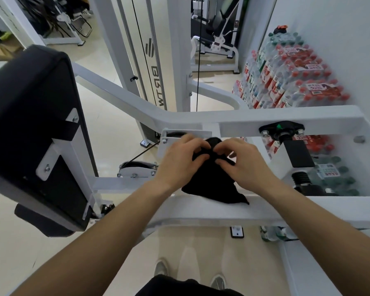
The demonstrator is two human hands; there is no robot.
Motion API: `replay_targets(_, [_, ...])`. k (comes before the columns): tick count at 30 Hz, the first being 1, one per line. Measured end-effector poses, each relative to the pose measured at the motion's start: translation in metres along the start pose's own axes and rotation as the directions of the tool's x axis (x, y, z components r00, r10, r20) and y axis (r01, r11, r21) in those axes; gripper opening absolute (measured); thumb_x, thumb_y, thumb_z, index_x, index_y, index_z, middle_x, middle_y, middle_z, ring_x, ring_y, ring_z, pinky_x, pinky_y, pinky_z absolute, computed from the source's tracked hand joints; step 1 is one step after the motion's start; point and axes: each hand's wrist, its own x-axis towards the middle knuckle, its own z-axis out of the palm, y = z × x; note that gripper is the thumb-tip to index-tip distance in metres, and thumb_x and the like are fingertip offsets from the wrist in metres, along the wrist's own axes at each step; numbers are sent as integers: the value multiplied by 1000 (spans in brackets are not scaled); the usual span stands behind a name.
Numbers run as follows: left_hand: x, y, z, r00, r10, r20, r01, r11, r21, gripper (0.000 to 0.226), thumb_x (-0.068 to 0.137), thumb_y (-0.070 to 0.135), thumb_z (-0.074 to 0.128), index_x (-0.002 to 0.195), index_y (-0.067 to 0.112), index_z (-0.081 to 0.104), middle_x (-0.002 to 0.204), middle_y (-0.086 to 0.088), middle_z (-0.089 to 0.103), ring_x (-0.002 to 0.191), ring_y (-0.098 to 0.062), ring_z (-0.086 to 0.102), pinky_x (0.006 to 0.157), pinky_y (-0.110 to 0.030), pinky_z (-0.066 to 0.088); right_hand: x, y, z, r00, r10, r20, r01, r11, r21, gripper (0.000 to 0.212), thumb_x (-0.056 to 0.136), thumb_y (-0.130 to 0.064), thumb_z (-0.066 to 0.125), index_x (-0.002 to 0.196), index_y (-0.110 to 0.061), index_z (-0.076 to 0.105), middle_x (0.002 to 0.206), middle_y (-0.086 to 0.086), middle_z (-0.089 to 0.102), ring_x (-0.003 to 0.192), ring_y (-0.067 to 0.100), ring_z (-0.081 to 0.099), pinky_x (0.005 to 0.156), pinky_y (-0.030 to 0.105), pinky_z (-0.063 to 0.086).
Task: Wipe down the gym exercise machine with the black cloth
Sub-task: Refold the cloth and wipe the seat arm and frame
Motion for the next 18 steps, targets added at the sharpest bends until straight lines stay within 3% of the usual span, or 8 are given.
replay_targets(3, [15, 0, -21, 986, 21, -167, -15, 999, 36, 19, 91, 20, 65, 108, 27, 69, 99, 10, 54, 84, -12, 60, 80, -28, 48, 29, -21, 2, 989, -59, -137, 57, 998, -14, 25, 88, -10, 67, 109, -22, 72, 106, -4, 65, 99, 14, 59, 92, 28, 48])
replay_targets(5, [24, -7, -29, 979, 9, -203, 17, 992, 127, 19, 95, 20, 58, 110, 27, 68, 107, 6, 56, 86, -18, 60, 74, -31, 48, 46, -29, 9, 990, -76, -115, 67, 994, -85, 29, 90, -13, 63, 117, -23, 71, 114, -3, 64, 108, 18, 56, 93, 32, 47])
replay_targets(9, [23, -43, -25, 995, 87, -38, -63, 903, 424, 26, 93, 35, 60, 112, 24, 72, 113, 1, 62, 101, -29, 58, 84, -42, 48, 52, -21, 28, 996, -53, 68, 74, 929, -364, 32, 90, -24, 65, 121, -21, 69, 118, 3, 65, 108, 30, 56, 89, 47, 50])
replay_targets(12, [18, -57, -17, 979, 198, -54, -151, 873, 464, 31, 87, 41, 67, 109, 21, 73, 111, -1, 63, 106, -29, 54, 87, -44, 48, 46, -8, 33, 994, -97, 55, 111, 903, -414, 28, 88, -20, 69, 115, -17, 71, 105, 7, 69, 96, 32, 61, 83, 43, 51])
replay_targets(18, [22, -60, -7, 936, 297, -187, -203, 893, 401, 15, 87, 26, 68, 98, 20, 76, 89, -2, 63, 83, -28, 56, 72, -42, 47, 60, -18, 34, 997, -63, 38, 73, 913, -401, 21, 92, -16, 58, 104, -17, 75, 93, 4, 69, 89, 26, 60, 70, 34, 46])
